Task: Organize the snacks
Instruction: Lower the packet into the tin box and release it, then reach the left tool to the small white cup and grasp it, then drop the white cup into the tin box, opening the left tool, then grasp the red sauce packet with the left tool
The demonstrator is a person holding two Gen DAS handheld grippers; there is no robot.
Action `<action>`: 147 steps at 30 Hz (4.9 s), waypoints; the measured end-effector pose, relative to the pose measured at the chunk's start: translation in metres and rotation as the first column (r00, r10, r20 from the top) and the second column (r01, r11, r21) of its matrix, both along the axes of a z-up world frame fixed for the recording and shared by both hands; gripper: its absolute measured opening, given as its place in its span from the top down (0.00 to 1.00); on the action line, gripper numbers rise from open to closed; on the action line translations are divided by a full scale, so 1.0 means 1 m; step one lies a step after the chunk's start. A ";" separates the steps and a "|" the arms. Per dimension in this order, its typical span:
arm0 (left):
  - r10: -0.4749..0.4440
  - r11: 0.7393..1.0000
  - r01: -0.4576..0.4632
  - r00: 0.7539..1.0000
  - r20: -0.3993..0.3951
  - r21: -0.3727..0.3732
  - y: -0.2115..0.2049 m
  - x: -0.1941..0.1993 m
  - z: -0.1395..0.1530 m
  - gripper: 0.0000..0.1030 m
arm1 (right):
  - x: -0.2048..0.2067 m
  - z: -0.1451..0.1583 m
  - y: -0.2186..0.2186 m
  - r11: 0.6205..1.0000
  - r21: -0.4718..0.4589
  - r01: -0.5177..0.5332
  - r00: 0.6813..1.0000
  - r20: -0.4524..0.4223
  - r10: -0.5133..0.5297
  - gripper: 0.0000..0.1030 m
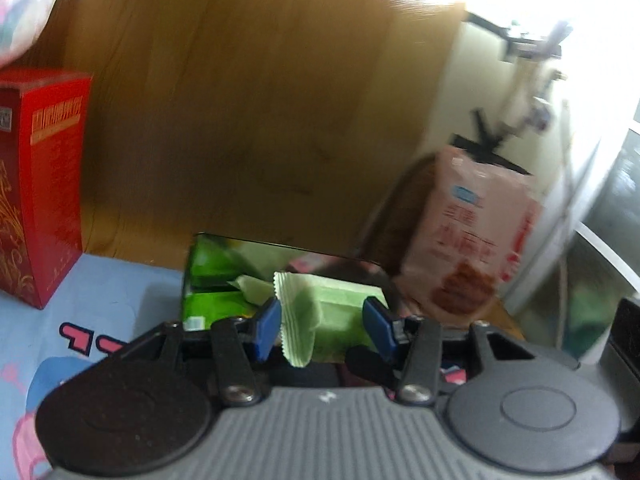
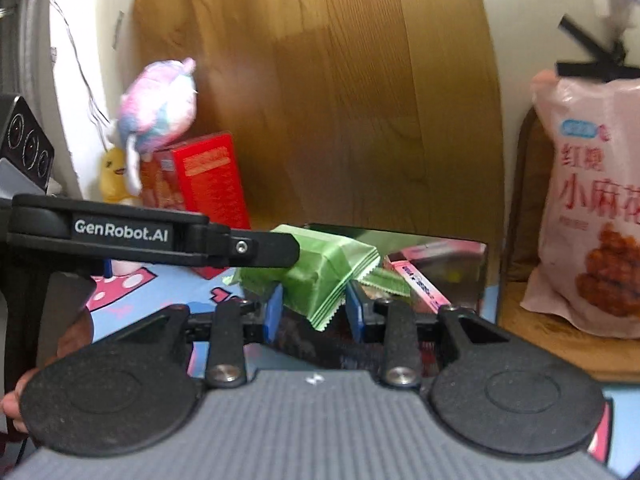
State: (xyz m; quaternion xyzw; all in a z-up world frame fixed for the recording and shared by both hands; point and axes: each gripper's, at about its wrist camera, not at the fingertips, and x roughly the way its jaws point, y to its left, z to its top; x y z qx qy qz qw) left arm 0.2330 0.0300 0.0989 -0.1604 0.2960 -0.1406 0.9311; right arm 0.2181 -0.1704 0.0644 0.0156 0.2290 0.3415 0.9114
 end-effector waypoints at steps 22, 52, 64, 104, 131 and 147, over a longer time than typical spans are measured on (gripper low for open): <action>-0.015 0.999 0.015 1.000 0.018 -0.028 0.006 -0.049 -0.018 0.29 | -0.026 -0.003 -0.016 0.999 0.018 0.052 0.998 0.040 -0.052 0.43; -0.182 0.971 0.194 0.979 -0.096 0.142 -0.106 -0.094 -0.063 0.60 | -0.099 -0.074 -0.047 0.991 -0.096 0.089 0.992 -0.082 -0.097 0.53; -0.187 0.981 0.194 0.971 -0.151 0.029 -0.091 -0.094 -0.066 0.66 | -0.104 -0.073 -0.051 0.997 -0.047 0.060 0.992 -0.106 -0.065 0.67; -0.299 0.951 0.304 0.951 -0.083 0.051 -0.069 -0.214 -0.058 0.62 | -0.216 -0.072 -0.041 0.994 -0.112 0.005 1.000 0.012 -0.004 0.65; -0.011 1.000 0.011 1.000 0.027 0.000 -0.017 0.012 -0.012 0.40 | -0.007 -0.033 0.031 0.976 -0.188 0.108 0.940 0.339 -0.039 0.50; -0.045 0.975 -0.009 0.970 -0.238 -0.223 0.022 -0.092 -0.089 0.38 | -0.032 -0.075 -0.059 0.988 0.126 0.093 0.939 -0.341 -0.045 0.66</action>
